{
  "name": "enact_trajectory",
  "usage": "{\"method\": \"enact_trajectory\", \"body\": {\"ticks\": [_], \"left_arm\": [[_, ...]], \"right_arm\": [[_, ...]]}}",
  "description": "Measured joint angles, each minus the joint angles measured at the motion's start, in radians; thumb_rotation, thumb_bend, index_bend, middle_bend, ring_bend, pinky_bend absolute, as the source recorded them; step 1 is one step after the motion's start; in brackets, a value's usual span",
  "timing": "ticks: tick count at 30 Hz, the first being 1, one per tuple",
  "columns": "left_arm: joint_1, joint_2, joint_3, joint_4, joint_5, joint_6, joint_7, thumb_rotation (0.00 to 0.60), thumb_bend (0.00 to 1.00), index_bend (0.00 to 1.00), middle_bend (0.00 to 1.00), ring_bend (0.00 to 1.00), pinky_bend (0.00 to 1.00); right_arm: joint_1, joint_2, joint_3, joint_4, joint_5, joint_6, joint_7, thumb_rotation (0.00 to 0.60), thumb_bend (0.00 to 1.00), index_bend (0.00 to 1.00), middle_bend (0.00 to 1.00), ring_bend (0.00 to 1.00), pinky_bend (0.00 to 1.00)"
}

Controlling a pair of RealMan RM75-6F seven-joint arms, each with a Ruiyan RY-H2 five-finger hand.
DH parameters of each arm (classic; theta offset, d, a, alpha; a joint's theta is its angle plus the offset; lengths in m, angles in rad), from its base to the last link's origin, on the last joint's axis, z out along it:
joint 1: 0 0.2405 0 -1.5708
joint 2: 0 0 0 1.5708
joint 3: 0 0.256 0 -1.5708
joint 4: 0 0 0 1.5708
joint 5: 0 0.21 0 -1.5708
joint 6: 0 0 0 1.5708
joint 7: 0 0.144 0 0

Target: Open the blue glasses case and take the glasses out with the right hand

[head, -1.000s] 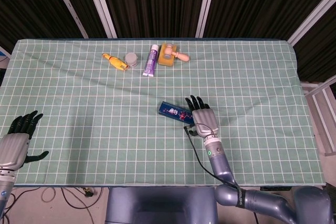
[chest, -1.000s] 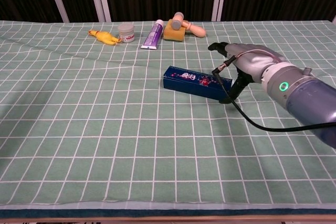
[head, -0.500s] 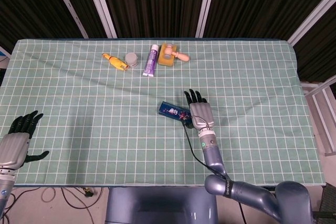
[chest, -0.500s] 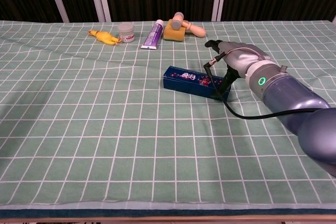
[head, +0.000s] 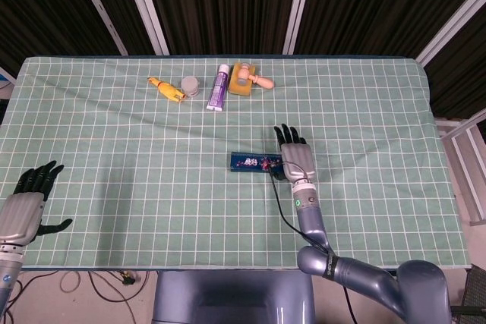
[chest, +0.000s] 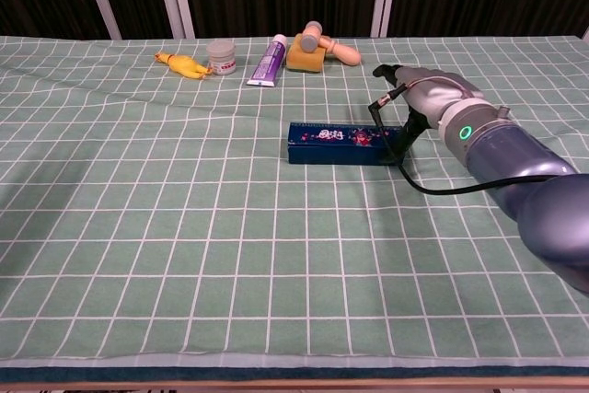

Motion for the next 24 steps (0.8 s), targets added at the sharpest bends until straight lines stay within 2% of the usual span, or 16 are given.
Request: {"method": "enact_trajectory", "body": {"ticks": [2, 10, 20, 24], "left_arm": [[0.0, 0.0, 0.0, -0.002, -0.001, -0.001, 0.0, 0.6, 0.0, 0.0, 0.0, 0.0, 0.0], [0.0, 0.004, 0.002, -0.007, -0.002, -0.002, -0.005, 0.6, 0.0, 0.0, 0.0, 0.0, 0.0], [-0.002, 0.017, 0.003, -0.017, -0.01, -0.017, -0.029, 0.6, 0.0, 0.0, 0.0, 0.0, 0.0], [-0.004, 0.021, 0.003, -0.02, -0.014, -0.024, -0.034, 0.6, 0.0, 0.0, 0.0, 0.0, 0.0]], "right_arm": [[-0.002, 0.004, -0.006, -0.015, -0.002, -0.002, 0.004, 0.6, 0.16, 0.01, 0.0, 0.0, 0.24], [0.007, 0.015, -0.02, -0.064, -0.027, -0.012, 0.021, 0.6, 0.21, 0.16, 0.0, 0.0, 0.24], [0.06, 0.019, -0.003, -0.113, 0.126, -0.034, -0.141, 0.6, 0.25, 0.2, 0.0, 0.0, 0.24], [0.084, 0.014, 0.002, -0.113, 0.161, -0.039, -0.164, 0.6, 0.3, 0.21, 0.0, 0.0, 0.24]]}}
